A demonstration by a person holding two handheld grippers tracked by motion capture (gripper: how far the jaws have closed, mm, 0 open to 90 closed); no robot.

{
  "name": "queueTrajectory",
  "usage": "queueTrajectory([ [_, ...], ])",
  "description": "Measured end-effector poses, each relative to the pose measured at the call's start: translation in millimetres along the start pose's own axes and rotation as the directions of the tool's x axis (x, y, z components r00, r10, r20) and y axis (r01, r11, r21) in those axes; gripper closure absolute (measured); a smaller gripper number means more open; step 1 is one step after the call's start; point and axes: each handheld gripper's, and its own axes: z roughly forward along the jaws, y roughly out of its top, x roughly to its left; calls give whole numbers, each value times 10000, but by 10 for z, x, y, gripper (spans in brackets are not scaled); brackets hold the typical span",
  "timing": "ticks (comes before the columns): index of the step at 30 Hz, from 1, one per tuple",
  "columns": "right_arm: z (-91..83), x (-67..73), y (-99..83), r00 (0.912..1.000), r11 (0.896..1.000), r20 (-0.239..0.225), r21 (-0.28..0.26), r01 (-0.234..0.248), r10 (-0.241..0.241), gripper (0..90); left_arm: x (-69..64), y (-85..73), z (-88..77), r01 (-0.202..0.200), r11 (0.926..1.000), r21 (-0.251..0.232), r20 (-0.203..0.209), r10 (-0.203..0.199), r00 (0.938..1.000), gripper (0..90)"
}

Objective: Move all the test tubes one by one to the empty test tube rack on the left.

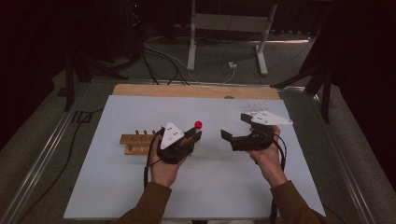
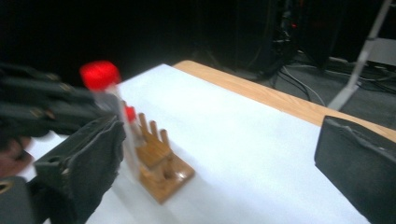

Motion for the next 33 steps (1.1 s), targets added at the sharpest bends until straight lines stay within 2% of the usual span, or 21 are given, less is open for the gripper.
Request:
queueTrajectory([
  [7,-85,-107,-116,9988,9999,493,109,16,-21,0,100,-40,-117,106,9999,36,-63,-106,9999,760],
  [18,-338,-275,-221,9943,9998,1048,-114,-190,201,0,265,-98,-305,252,9997,-34,-574,-254,9980,760],
  [26,-457,-348,-277,9914,9996,1284,-176,-211,232,0,356,-107,-392,384,9988,-287,-982,-411,9943,759],
  [33,-563,-402,-319,9885,9993,1492,-309,-218,262,0,464,-109,-445,418,9977,-533,-1495,-494,9875,759],
])
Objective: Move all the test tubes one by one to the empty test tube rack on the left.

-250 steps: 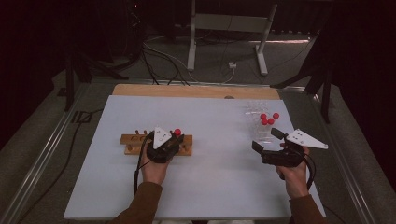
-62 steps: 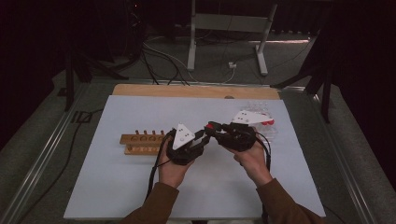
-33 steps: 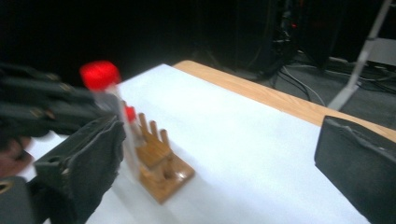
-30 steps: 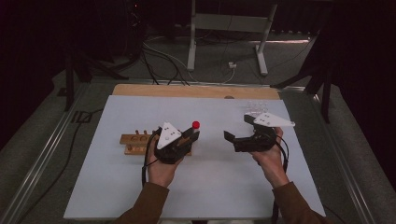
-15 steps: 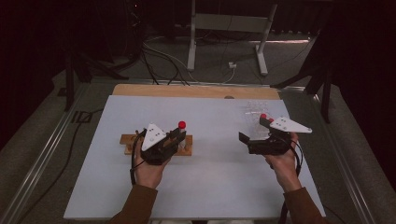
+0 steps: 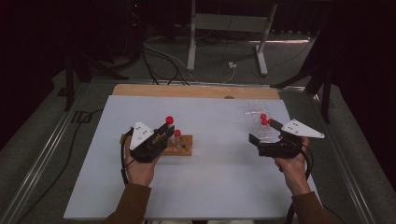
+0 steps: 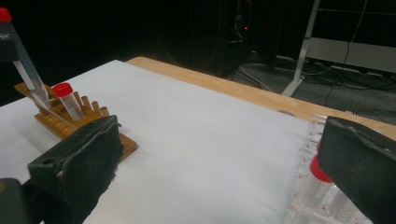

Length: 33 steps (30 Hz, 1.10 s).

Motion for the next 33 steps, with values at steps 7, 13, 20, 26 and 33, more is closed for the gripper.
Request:
queueTrajectory([
  [7,-51,-43,-52,9999,9999,107,-86,-80,81,0,86,-41,55,11,10000,-27,-332,-12,9994,759],
  [13,-50,-53,-87,9998,9998,88,-94,-180,181,0,102,-99,167,-100,9997,209,-462,110,9989,759],
  [20,-47,-46,-131,9997,9996,-21,-141,-243,242,0,120,-229,256,-27,9982,606,-563,61,9984,759],
  [26,-53,-50,-164,9995,9994,-82,-161,-303,302,0,126,-317,280,47,9963,855,-601,5,9982,758],
  [33,-53,-54,-178,9995,9994,-95,-135,-304,302,0,118,-396,306,37,9939,1100,-610,30,9981,758],
])
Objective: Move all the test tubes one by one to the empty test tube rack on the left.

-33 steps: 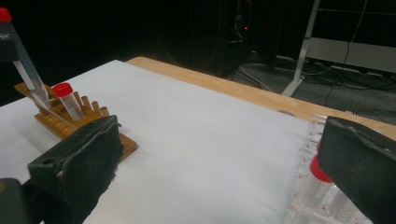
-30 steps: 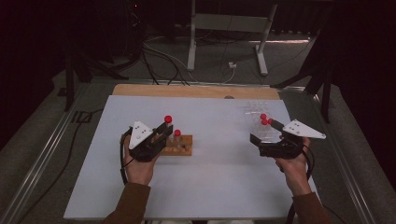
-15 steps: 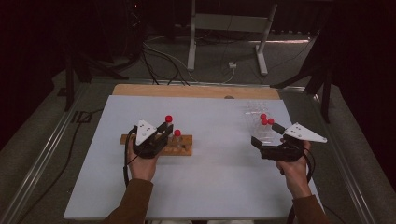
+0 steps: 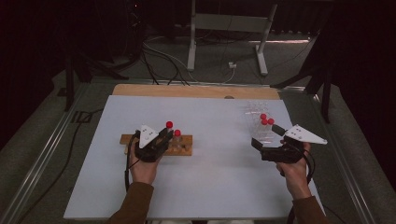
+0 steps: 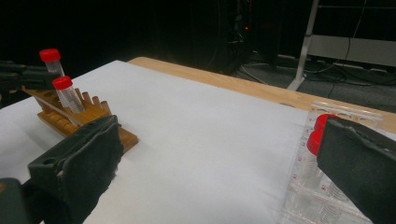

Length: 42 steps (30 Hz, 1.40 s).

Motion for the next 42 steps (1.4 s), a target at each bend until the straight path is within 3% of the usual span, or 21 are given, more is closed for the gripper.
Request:
queueTrajectory([
  [27,-20,10,-2,9999,9999,-108,-124,43,-44,0,-18,-175,47,-110,9984,557,-96,115,9999,741],
  [32,-27,-6,2,10000,9999,-50,-150,24,-24,0,-5,-178,17,-47,9986,520,155,39,9999,658],
  [35,-42,-26,15,10000,9998,40,-177,-2,3,0,3,-169,-19,53,9989,476,283,-67,9996,538],
  [42,-68,-137,107,9990,9998,449,-198,5,4,0,72,-139,-271,456,9990,-27,390,-455,9982,386],
])
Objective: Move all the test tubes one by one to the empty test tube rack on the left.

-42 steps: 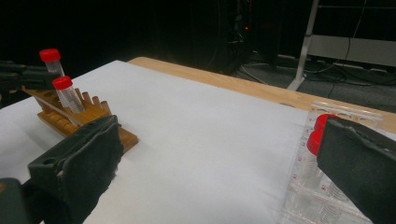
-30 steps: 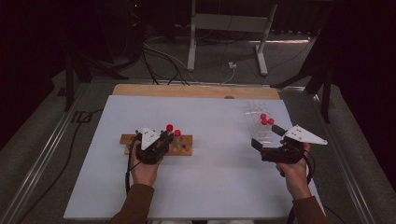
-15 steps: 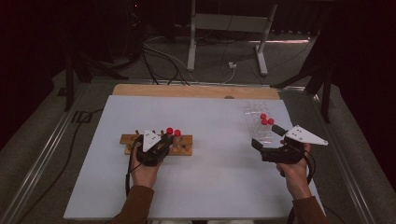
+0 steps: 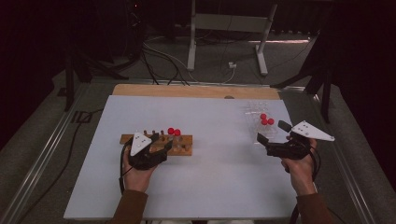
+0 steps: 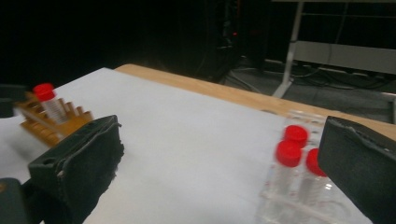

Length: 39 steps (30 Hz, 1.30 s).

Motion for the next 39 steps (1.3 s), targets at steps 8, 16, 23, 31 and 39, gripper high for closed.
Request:
queueTrajectory([
  [8,23,-212,60,9958,9991,809,-31,-417,418,13,80,18,-164,424,9991,-100,-521,-428,9977,37],
  [16,91,-394,-50,9867,9971,1483,253,-718,673,98,172,19,-261,660,9974,-302,-651,-679,9956,5],
  [23,170,-527,-242,9790,9940,1895,639,-892,757,286,190,11,-272,789,9961,-397,-721,-816,9940,5],
  [31,327,-571,-377,9803,9909,1969,1273,-436,179,627,204,5,-278,783,9960,-419,-833,-816,9932,5],
  [39,476,-572,-430,9760,9867,2176,1581,-390,37,693,225,-1,-289,845,9955,-422,-926,-881,9918,5],
])
